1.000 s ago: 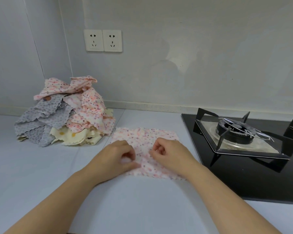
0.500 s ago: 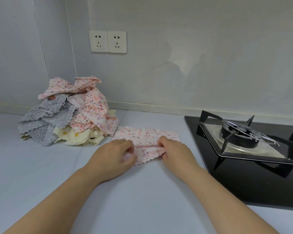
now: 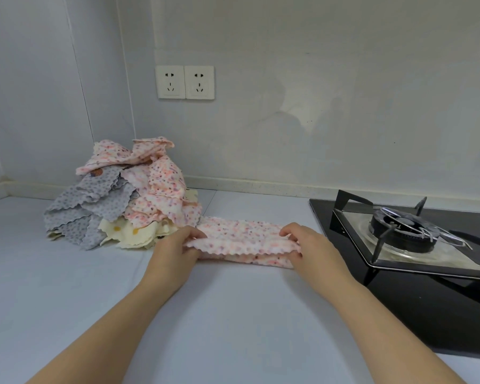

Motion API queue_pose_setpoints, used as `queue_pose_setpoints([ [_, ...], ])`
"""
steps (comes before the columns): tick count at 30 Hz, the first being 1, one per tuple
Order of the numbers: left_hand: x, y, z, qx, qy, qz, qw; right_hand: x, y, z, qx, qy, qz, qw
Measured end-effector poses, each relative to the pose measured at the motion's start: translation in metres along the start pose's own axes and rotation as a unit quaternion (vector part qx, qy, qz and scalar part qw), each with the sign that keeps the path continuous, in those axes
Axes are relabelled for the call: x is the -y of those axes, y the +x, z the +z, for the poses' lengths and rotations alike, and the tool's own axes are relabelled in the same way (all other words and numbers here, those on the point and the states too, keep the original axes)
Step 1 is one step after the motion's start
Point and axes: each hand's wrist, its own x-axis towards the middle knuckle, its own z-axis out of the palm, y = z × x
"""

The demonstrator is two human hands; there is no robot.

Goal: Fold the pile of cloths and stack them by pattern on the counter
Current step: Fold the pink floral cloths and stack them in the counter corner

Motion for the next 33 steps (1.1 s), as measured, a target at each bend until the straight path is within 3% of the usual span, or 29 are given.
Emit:
queue_pose_setpoints([
  [6, -0.006, 0.002, -0.008, -0.056, -0.118, -0.040, 0.991, -0.006, 0.005, -0.007, -0.086, 0.257, 0.074, 0.960],
  [10, -0.004, 0.006, -0.015, -0.065, -0.124, -0.049, 0.989, -0.009, 0.009, -0.013, -0.040, 0.318, 0.160, 0.934],
  [13, -0.007, 0.009, -0.021, -0.020, -0.096, -0.079, 0.992, -0.011, 0.006, -0.015, 0.038, 0.258, 0.181, 0.948],
  [15, -0.010, 0.011, -0.025, 0.037, -0.019, -0.105, 0.994, -0.012, 0.004, -0.015, 0.062, 0.217, 0.181, 0.957],
  [19, -0.013, 0.012, -0.038, 0.191, 0.058, -0.189, 0.961, -0.014, 0.005, -0.015, 0.077, 0.165, 0.179, 0.967],
  [21, -0.015, 0.012, -0.043, 0.229, 0.071, -0.201, 0.950, -0.012, 0.005, -0.017, 0.072, 0.149, 0.173, 0.971],
  [27, -0.014, 0.014, -0.029, 0.078, 0.083, -0.104, 0.988, -0.006, 0.004, -0.010, 0.059, 0.114, 0.155, 0.979],
  [33, -0.001, 0.004, -0.007, 0.013, 0.286, -0.016, 0.958, -0.005, 0.004, 0.000, 0.025, -0.004, 0.166, 0.986],
])
